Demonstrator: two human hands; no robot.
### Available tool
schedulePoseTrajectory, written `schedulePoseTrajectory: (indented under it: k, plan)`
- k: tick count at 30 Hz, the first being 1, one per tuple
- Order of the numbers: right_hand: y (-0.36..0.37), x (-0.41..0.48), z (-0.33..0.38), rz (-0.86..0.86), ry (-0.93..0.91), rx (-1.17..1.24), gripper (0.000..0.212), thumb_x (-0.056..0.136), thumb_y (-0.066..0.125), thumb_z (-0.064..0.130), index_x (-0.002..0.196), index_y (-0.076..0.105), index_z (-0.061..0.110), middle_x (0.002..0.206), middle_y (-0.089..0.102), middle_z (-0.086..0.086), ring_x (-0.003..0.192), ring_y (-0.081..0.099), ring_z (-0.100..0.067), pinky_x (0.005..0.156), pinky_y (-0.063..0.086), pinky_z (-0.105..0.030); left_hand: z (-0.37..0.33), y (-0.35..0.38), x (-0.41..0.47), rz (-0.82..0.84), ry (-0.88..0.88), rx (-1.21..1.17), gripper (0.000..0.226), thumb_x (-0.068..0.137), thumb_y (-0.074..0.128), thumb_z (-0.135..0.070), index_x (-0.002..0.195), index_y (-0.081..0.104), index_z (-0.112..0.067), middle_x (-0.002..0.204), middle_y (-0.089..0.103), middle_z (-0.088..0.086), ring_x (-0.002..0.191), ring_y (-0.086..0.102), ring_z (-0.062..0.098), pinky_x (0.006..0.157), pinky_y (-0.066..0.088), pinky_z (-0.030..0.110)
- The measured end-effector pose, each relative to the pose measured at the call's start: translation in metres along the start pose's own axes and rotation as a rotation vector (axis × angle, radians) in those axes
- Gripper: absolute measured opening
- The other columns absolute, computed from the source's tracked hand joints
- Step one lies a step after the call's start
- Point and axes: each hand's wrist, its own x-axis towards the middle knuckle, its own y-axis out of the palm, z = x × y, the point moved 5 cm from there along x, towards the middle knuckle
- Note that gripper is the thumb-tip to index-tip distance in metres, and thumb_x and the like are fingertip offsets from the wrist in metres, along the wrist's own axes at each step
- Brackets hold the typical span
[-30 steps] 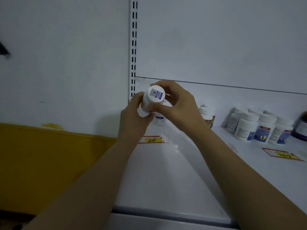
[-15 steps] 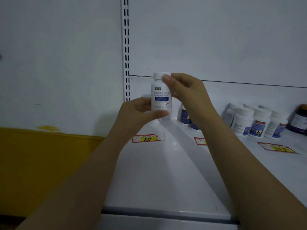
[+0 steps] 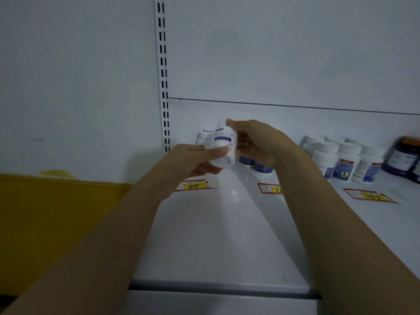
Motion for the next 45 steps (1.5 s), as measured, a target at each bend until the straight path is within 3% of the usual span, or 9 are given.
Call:
schedulePoseTrajectory:
  k: [4,9,16,19,22,25,28,40,45]
  plan:
    - [0.007,-0.01,0.02,0.031,-0.325,-0.455,0.035,0.092,0.057,0.033,0.119,0.063,0.012,0.112,0.069,0.0,0.102,0.065,-0.014,0.093,0.051,-0.028,0.002,-0.007,0.0,-0.114,0.127,0.192,0.026,0.072,0.079,-0.027,0.096,0.068,-0.029,0.089,0.072,-0.01,0.082,0.066,-0.002,0.072,0.049,0.007]
    - [0.023,-0.018,0.03,-0.002,-0.473,-0.778,0.039,0.088,0.062,0.038,0.122,0.062,0.021,0.111,0.064,0.008,0.099,0.057,-0.006,0.074,0.039,-0.01,0.016,-0.021,0.002,-0.22,0.184,0.294,0.047,0.068,0.083,-0.022,0.112,0.067,-0.019,0.105,0.071,-0.006,0.096,0.066,0.006,0.092,0.049,0.026]
    - [0.055,-0.001,0.057,0.101,-0.417,-1.229,0.036,0.085,0.065,0.036,0.113,0.068,0.012,0.109,0.068,-0.001,0.097,0.059,-0.015,0.081,0.044,-0.026,0.029,-0.032,0.007,-0.276,0.201,0.446,0.047,0.077,0.076,-0.031,0.121,0.061,-0.021,0.116,0.065,-0.006,0.096,0.055,0.004,0.082,0.036,0.018]
    - [0.067,0.014,0.078,0.14,-0.419,-1.259,0.035,0.086,0.065,0.032,0.111,0.069,0.008,0.106,0.07,-0.005,0.096,0.063,-0.017,0.082,0.046,-0.027,0.031,-0.031,0.009,-0.319,0.19,0.513,0.054,0.079,0.068,-0.049,0.125,0.053,-0.024,0.119,0.062,-0.006,0.102,0.056,0.01,0.086,0.043,0.026]
    - [0.078,0.037,0.087,0.105,-0.464,-1.262,0.035,0.086,0.065,0.029,0.11,0.068,0.003,0.108,0.069,-0.01,0.103,0.062,-0.023,0.088,0.049,-0.034,0.041,-0.023,0.011,-0.289,0.123,0.743,0.085,0.071,0.051,-0.078,0.134,0.041,-0.023,0.132,0.053,-0.001,0.121,0.049,0.02,0.1,0.04,0.035]
    - [0.091,0.061,0.077,0.068,-0.499,-1.295,0.032,0.086,0.064,0.023,0.109,0.067,0.001,0.111,0.067,-0.014,0.102,0.061,-0.025,0.086,0.05,-0.033,0.052,-0.012,0.012,-0.115,-0.02,0.986,0.115,0.068,0.037,-0.087,0.151,0.011,-0.012,0.157,0.015,0.01,0.145,0.014,0.026,0.118,0.015,0.043]
    - [0.098,0.08,0.057,0.053,-0.502,-1.317,0.027,0.087,0.063,0.019,0.11,0.066,0.004,0.112,0.066,-0.011,0.094,0.058,-0.021,0.076,0.044,-0.026,0.061,-0.006,0.012,-0.007,-0.11,1.038,0.126,0.063,0.035,-0.091,0.151,-0.007,-0.01,0.159,-0.008,0.009,0.147,-0.005,0.024,0.119,-0.001,0.043]
    - [0.102,0.096,0.02,-0.009,-0.475,-1.475,0.027,0.093,0.051,0.018,0.107,0.066,0.001,0.11,0.061,-0.016,0.098,0.056,-0.025,0.077,0.042,-0.028,0.066,-0.005,0.014,0.024,-0.104,1.068,0.13,0.06,0.032,-0.093,0.15,-0.006,-0.008,0.159,-0.003,0.009,0.147,0.0,0.023,0.119,0.0,0.041]
    - [0.093,0.079,0.031,-0.079,-0.534,-1.427,0.035,0.093,0.055,0.02,0.12,0.059,-0.002,0.118,0.061,-0.017,0.108,0.056,-0.029,0.092,0.048,-0.035,0.067,-0.007,0.015,0.004,-0.078,1.012,0.133,0.058,0.036,-0.093,0.15,-0.008,-0.008,0.159,-0.005,0.009,0.147,-0.002,0.022,0.12,0.002,0.042]
